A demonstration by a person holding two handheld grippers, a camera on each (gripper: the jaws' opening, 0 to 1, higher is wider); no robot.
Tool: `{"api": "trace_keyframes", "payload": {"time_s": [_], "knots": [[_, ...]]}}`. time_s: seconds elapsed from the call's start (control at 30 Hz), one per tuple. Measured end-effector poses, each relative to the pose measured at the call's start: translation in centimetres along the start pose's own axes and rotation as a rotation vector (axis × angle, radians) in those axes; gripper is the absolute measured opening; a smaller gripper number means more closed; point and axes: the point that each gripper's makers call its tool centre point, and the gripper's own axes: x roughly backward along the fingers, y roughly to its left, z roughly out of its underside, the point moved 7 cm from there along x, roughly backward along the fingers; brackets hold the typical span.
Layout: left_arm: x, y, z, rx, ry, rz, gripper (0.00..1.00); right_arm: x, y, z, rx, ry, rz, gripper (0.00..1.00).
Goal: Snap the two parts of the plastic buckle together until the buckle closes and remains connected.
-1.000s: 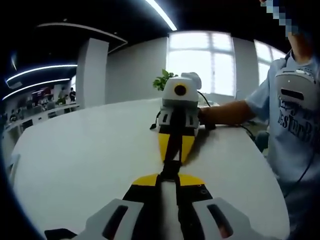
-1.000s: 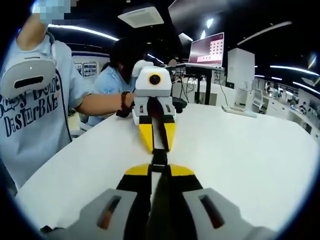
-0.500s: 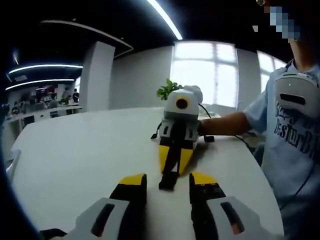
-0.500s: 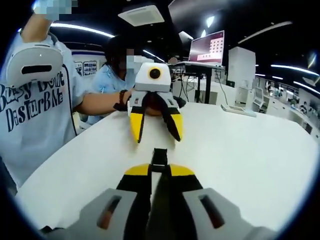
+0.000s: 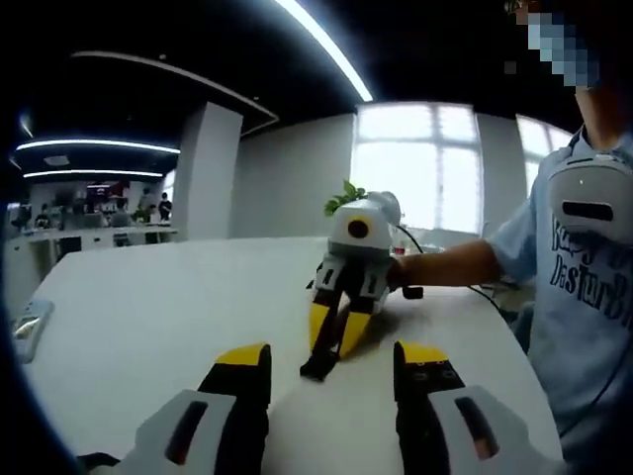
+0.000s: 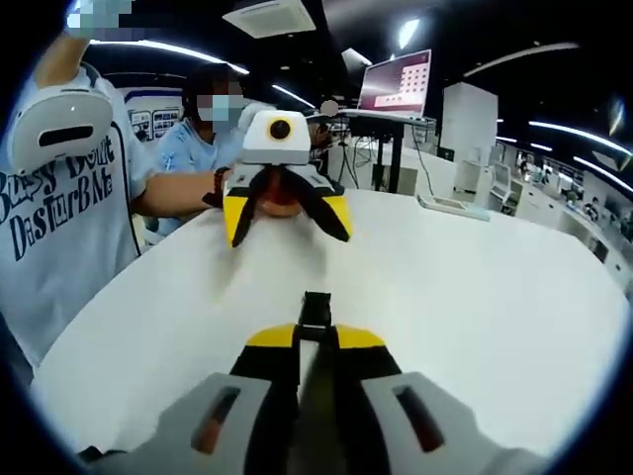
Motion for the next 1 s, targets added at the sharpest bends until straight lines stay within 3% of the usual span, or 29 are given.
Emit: {"api": "trace_keyframes", "payload": {"time_s": [0.4,1.0], "knots": [[-0.1,0.5,0.2,0.043,0.004,0.014,0.54,0.5,-3.5,0.2,-0.013,0.041,0.041,0.12],[-0.2,0.4,0.6,0.044,0.032,0.027,0.54,0.2,-6.3,0.3,-0.04,0.108,0.077,0.12]]}}
